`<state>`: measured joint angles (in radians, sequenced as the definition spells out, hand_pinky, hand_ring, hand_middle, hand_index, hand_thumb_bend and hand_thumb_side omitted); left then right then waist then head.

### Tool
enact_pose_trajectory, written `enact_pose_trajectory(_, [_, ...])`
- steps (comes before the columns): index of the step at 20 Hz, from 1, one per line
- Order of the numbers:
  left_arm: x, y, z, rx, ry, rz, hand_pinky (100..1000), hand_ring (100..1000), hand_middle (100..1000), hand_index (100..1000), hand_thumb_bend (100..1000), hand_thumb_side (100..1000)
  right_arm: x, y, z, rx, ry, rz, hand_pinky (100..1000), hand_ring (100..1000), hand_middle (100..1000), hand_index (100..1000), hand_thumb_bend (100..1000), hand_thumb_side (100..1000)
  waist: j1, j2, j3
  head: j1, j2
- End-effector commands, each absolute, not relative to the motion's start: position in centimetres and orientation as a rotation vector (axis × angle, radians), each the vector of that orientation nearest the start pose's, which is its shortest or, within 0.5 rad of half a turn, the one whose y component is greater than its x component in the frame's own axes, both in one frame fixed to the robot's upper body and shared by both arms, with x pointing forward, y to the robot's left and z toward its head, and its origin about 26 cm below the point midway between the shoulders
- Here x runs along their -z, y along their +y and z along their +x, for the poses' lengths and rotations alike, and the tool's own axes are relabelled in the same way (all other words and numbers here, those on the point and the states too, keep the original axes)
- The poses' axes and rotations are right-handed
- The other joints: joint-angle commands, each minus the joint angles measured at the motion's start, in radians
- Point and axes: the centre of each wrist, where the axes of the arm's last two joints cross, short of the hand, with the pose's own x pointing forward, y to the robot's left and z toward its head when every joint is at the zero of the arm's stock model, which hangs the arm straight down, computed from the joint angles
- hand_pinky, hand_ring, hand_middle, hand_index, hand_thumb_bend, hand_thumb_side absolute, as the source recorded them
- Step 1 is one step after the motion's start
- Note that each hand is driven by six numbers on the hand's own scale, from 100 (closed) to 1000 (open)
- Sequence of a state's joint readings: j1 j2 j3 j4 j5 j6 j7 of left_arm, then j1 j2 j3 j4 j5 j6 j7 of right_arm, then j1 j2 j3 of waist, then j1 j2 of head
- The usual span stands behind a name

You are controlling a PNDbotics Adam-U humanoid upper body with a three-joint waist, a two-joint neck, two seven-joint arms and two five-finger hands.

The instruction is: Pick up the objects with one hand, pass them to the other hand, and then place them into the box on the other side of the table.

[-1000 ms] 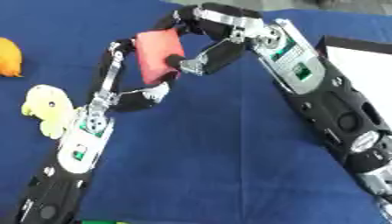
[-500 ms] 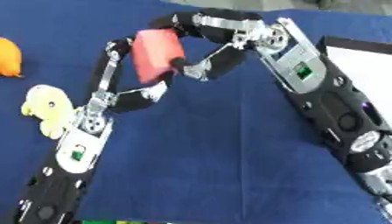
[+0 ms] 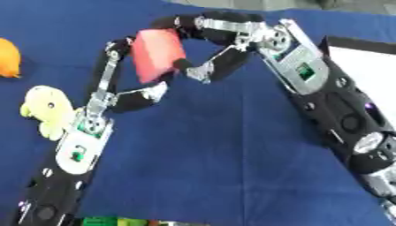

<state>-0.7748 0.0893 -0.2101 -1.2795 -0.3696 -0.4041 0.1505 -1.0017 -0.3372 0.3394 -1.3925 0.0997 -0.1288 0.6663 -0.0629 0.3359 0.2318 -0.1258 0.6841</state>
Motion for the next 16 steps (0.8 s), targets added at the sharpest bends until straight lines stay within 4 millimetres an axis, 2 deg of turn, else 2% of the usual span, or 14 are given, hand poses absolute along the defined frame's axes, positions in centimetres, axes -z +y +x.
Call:
enact_pose_trajectory(1, [-18.73, 11.28, 42.02, 0.667, -2.536, 0.105, 802, 520, 322, 528, 100, 204, -27.89, -13.76, 41.98, -1.667, -1.927, 0.135, 1000, 1000, 948, 1000, 361, 100, 0.005, -0.026, -0.001, -0.004, 0.002])
enact_pose_trajectory(3, [-18.71, 11.30, 42.04, 0.667, -2.532, 0.107, 802, 519, 321, 527, 100, 202, -28.02, -13.75, 41.95, -1.684, -1.927, 0.151, 1000, 1000, 994, 1000, 332, 100, 0.004, -0.026, -0.001, -0.005, 0.002])
enact_pose_trajectory(4, [-18.70, 11.30, 42.06, 0.667, -2.530, 0.108, 801, 518, 320, 527, 100, 199, -28.16, -13.72, 41.89, -1.701, -1.928, 0.165, 1000, 1000, 1000, 1000, 349, 100, 0.004, -0.026, -0.001, -0.005, 0.002])
enact_pose_trajectory(6, [-18.72, 11.31, 42.06, 0.666, -2.528, 0.109, 801, 517, 319, 526, 100, 197, -28.43, -13.80, 41.81, -1.737, -1.930, 0.188, 1000, 1000, 1000, 1000, 359, 100, 0.004, -0.026, -0.001, -0.005, 0.003])
enact_pose_trajectory(11, [-18.93, 11.19, 42.00, 0.657, -2.535, 0.100, 798, 513, 315, 523, 100, 181, -28.51, -13.89, 41.82, -1.846, -1.916, 0.205, 1000, 1000, 1000, 1000, 313, 100, 0.003, -0.025, 0.001, -0.007, 0.004])
enact_pose_trajectory(16, [-19.04, 10.98, 41.93, 0.659, -2.544, 0.090, 796, 512, 314, 523, 100, 177, -28.34, -13.93, 42.02, -1.859, -1.919, 0.195, 1000, 1000, 1000, 1000, 291, 100, 0.002, -0.025, 0.004, -0.009, 0.003])
